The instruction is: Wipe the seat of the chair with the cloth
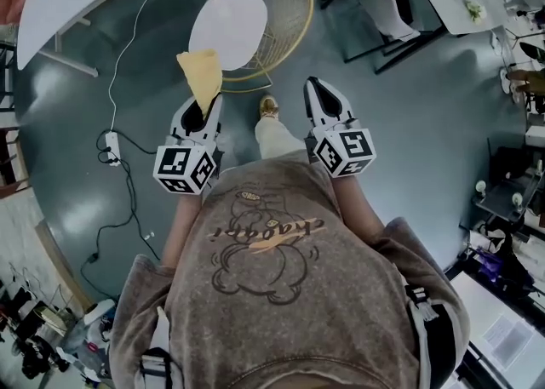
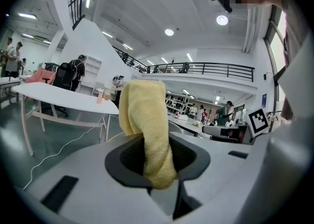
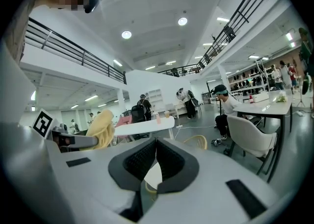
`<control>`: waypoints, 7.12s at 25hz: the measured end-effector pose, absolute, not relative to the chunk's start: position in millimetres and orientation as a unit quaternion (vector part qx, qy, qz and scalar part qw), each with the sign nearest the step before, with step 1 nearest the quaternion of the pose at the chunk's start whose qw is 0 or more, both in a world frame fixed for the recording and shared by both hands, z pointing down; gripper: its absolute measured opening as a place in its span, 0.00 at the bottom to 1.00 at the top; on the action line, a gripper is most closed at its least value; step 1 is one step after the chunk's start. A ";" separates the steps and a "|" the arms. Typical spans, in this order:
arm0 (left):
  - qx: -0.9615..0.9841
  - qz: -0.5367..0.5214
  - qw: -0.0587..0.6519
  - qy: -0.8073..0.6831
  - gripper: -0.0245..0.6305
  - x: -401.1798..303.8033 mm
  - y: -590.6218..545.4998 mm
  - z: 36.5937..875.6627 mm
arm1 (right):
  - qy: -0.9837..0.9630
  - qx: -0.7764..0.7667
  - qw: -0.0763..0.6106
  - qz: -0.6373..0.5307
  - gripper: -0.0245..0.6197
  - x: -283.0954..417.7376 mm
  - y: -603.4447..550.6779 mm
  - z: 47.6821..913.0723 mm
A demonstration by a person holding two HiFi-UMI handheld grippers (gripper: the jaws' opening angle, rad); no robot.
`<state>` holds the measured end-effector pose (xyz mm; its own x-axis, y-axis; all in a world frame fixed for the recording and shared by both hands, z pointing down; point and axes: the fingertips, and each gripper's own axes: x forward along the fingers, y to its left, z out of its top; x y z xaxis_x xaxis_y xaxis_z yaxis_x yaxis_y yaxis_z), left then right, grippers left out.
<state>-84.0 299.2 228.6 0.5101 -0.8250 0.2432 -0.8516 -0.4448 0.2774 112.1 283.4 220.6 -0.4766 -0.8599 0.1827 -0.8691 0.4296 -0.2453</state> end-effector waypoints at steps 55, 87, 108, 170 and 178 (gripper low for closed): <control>0.839 0.042 0.248 -0.482 0.21 -66.7 -1.1 266.3 | -0.851 0.488 0.038 0.193 0.08 107.7 -20.1 263.0; 0.851 0.067 0.290 -0.433 0.21 -60.6 -101.5 428.8 | -0.847 0.488 0.030 0.211 0.08 68.0 -111.6 385.4; 0.871 0.095 0.337 -0.345 0.21 7.5 -111.0 548.2 | -0.837 0.495 0.037 0.232 0.08 71.4 -123.0 412.6; 0.748 0.256 0.390 -0.472 0.21 -141.0 -187.6 700.3 | -0.828 0.482 0.076 0.275 0.08 48.2 -124.8 462.4; 0.707 0.263 0.403 -0.518 0.21 -203.5 -175.1 704.4 | -0.829 0.480 0.077 0.277 0.08 44.3 -121.8 463.8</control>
<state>-203.5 -175.1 704.4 0.3242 -0.5199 0.7904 -0.9449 -0.1374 0.2971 44.3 -121.8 463.8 -0.5281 -0.7528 0.3929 -0.8378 0.3862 -0.3861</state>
